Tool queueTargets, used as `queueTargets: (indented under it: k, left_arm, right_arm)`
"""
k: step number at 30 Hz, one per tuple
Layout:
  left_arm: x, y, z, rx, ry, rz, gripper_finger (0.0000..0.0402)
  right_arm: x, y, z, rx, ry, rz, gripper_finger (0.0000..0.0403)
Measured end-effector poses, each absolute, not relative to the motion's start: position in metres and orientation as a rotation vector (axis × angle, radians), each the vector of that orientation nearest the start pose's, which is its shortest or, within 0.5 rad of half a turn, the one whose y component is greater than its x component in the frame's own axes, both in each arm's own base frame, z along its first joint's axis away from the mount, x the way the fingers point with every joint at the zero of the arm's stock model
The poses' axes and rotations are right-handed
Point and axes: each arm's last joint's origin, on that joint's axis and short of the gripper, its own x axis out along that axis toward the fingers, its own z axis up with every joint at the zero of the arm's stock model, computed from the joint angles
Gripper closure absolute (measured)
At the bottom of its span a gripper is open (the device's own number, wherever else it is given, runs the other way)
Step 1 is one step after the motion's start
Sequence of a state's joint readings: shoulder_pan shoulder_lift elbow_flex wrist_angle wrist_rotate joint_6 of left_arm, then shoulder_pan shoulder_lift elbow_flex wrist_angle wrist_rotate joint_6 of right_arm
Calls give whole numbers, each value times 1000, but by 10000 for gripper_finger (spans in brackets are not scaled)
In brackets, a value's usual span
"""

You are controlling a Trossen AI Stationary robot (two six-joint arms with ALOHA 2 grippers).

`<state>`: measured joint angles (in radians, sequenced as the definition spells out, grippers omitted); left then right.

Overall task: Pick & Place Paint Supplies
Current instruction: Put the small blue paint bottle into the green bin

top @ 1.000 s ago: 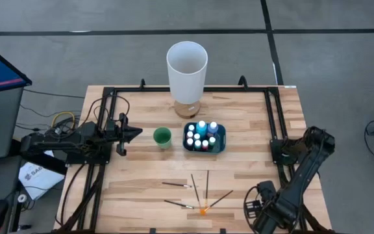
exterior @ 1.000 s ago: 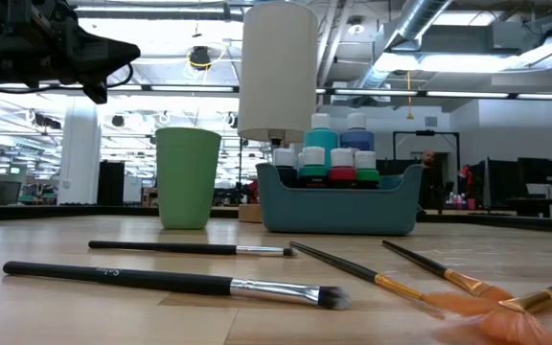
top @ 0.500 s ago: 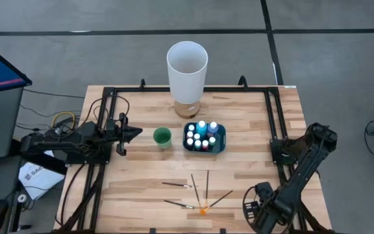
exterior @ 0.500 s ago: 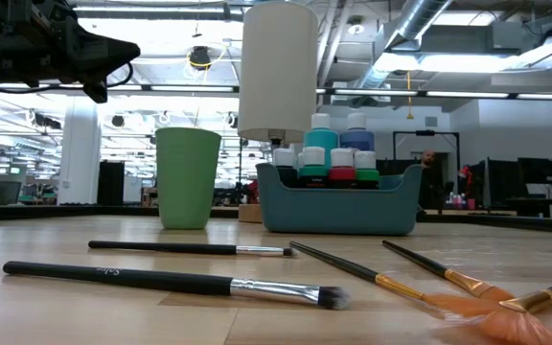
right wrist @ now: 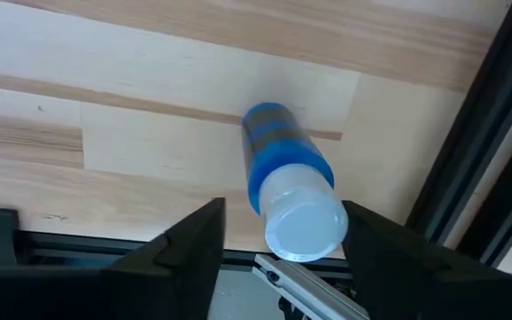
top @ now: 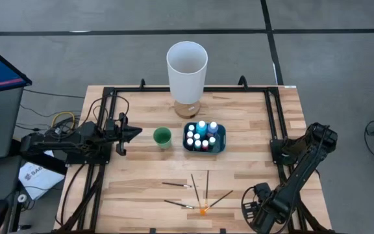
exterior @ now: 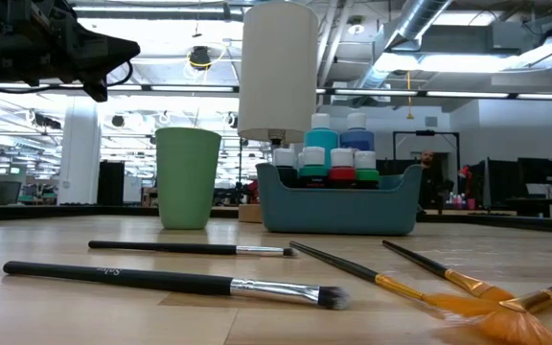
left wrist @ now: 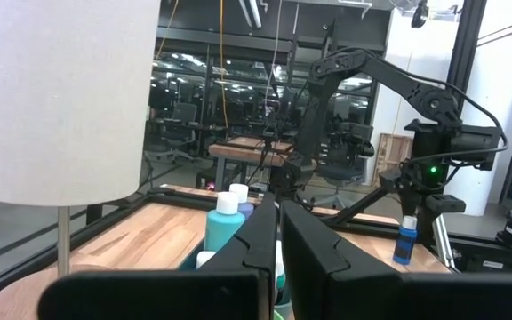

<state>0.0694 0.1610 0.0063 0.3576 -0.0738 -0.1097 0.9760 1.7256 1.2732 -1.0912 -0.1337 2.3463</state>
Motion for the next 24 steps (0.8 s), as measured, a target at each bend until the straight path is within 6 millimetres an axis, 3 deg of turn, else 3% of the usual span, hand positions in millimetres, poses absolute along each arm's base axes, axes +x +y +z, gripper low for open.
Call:
queueTargets:
  k: [7, 12, 17, 24]
  left_arm:
    - [105, 9, 187, -110, -215, 131, 394]
    - [105, 9, 187, -110, -215, 131, 394]
    - [105, 9, 187, -110, -216, 131, 394]
    - [105, 9, 188, -110, -220, 131, 394]
  right_arm:
    - [169, 257, 215, 1076, 1437, -1083, 294]
    - [168, 254, 215, 1046, 1431, -1120, 293]
    - [184, 244, 222, 1050, 1446, -1060, 293]
    - [224, 196, 258, 982, 1376, -855, 293]
